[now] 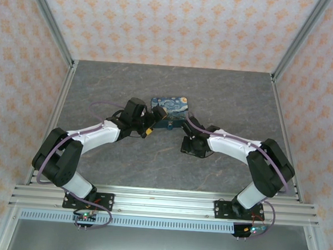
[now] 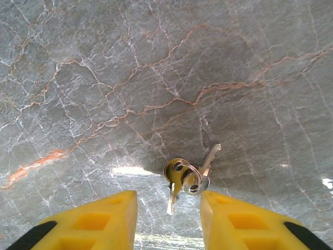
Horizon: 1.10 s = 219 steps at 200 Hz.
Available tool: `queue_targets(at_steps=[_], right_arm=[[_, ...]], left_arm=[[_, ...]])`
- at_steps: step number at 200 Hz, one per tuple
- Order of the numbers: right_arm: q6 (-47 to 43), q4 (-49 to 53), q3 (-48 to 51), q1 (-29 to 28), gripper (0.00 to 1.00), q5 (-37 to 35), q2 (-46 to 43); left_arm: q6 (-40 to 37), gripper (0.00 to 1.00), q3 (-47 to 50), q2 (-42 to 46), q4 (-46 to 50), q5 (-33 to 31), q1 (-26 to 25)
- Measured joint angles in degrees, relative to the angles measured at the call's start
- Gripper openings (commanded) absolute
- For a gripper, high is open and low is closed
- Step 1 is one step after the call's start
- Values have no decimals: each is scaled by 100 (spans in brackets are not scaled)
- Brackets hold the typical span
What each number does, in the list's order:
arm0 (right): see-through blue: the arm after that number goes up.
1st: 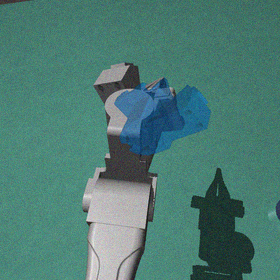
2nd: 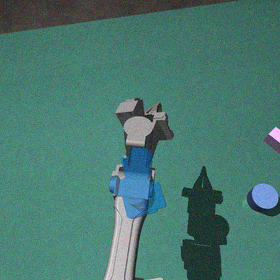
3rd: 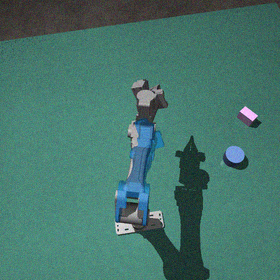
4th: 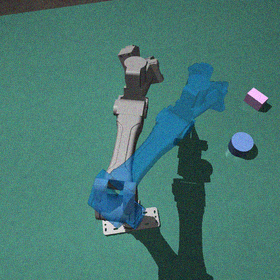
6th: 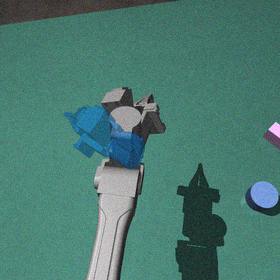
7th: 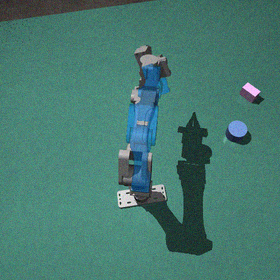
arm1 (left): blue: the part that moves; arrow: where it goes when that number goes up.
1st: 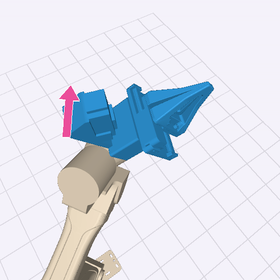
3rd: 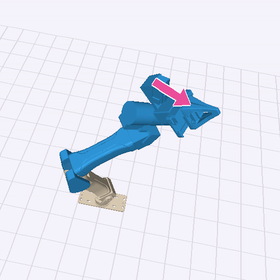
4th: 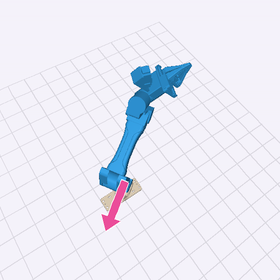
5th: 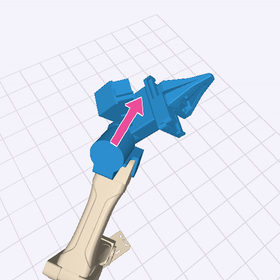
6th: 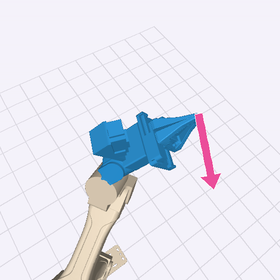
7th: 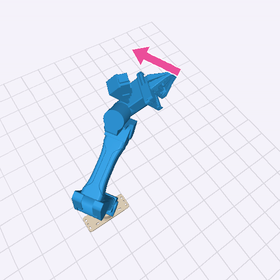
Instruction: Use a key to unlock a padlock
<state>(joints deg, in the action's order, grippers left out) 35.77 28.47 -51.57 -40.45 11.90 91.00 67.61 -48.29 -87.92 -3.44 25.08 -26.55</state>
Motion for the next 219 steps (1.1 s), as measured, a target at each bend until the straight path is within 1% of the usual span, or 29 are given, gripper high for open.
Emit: queue_targets(at_steps=[24,39,66,90,160,219], right_arm=[[66,-11,-2,35,34,-28,35],[192,-66,-2,98,35,-55,35],[560,-208,15,190,45,-162,26],[1014,-334,109,199,50,-254,-9],[2212,-492,323,199,49,-448,-13],[2470,-203,79,199,46,-461,195]], left_arm=[[0,100,0,0,0,-2,0],[-2,100,0,0,0,0,0],[-2,100,0,0,0,-2,0],[0,100,0,0,-9,0,0],[7,100,22,-2,-249,13,0],[50,100,142,-170,-588,146,0]])
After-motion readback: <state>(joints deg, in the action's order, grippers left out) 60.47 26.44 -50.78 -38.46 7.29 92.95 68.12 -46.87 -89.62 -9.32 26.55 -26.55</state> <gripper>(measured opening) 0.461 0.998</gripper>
